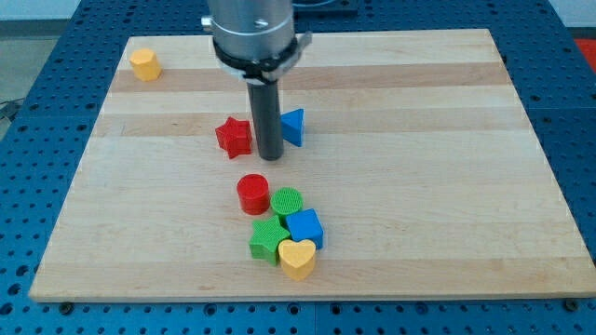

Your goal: Move the red star to the left of the blue triangle

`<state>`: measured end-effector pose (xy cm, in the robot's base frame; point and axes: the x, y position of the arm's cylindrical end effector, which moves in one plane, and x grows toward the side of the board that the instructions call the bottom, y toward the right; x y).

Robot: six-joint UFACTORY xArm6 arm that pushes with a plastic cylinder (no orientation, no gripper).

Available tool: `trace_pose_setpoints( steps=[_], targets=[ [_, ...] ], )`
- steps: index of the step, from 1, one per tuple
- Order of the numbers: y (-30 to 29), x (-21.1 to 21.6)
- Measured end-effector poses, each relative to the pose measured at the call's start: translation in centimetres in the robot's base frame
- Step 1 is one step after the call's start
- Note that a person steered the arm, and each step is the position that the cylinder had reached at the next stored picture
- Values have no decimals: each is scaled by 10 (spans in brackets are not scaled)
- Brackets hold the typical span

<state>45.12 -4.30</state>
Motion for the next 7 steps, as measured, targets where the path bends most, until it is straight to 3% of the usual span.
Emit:
trace_pose_setpoints(
  steps=[2,5,7],
  targets=[
    [7,19],
    [-40,-28],
    [-48,-34]
  ],
)
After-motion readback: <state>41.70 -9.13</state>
